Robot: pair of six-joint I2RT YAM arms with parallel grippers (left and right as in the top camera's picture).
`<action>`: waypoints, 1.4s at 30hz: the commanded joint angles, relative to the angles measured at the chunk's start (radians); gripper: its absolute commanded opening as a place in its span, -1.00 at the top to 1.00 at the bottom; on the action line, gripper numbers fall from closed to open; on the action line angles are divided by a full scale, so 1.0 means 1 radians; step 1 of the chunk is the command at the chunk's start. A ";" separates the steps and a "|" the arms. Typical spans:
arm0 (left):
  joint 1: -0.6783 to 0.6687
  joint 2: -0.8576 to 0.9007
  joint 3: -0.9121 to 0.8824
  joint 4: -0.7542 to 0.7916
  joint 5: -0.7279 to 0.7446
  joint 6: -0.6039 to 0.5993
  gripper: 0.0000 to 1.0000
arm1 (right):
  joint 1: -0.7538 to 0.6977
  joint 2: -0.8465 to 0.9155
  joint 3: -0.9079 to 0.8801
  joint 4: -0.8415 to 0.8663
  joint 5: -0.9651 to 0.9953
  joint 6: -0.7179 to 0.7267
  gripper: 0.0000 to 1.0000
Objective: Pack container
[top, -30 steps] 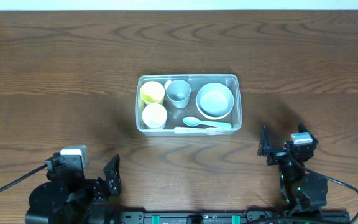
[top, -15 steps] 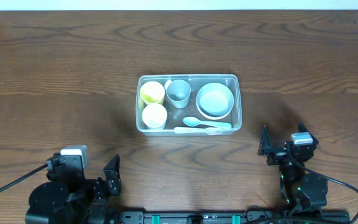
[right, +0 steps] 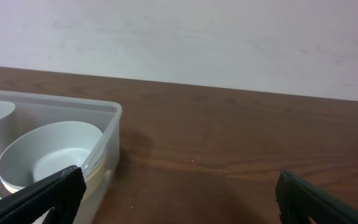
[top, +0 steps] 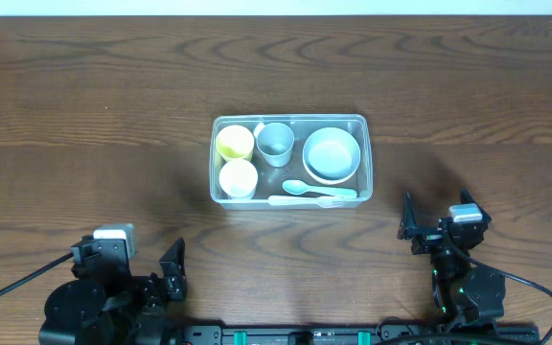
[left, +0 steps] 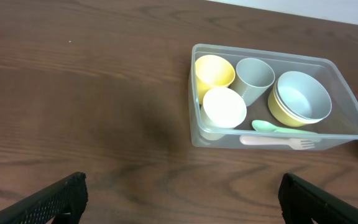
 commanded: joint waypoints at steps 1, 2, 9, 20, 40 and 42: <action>-0.002 0.002 0.001 0.002 0.010 -0.005 -0.96 | -0.008 -0.007 -0.001 -0.005 0.002 0.011 -0.99; -0.002 0.002 0.000 0.002 0.010 -0.005 -0.96 | -0.008 -0.007 -0.001 -0.005 0.002 0.011 -0.98; 0.077 -0.062 -0.043 -0.051 0.006 0.056 -0.96 | -0.008 -0.007 -0.001 -0.005 0.002 0.011 -0.98; 0.131 -0.324 -0.424 0.254 0.000 0.084 -0.96 | -0.008 -0.007 -0.001 -0.005 0.002 0.011 -0.99; 0.131 -0.324 -0.906 0.990 -0.080 0.165 -0.96 | -0.008 -0.007 -0.001 -0.005 0.002 0.011 -0.98; 0.131 -0.324 -0.906 0.999 -0.072 0.164 -0.96 | -0.008 -0.007 -0.001 -0.005 0.002 0.011 -0.98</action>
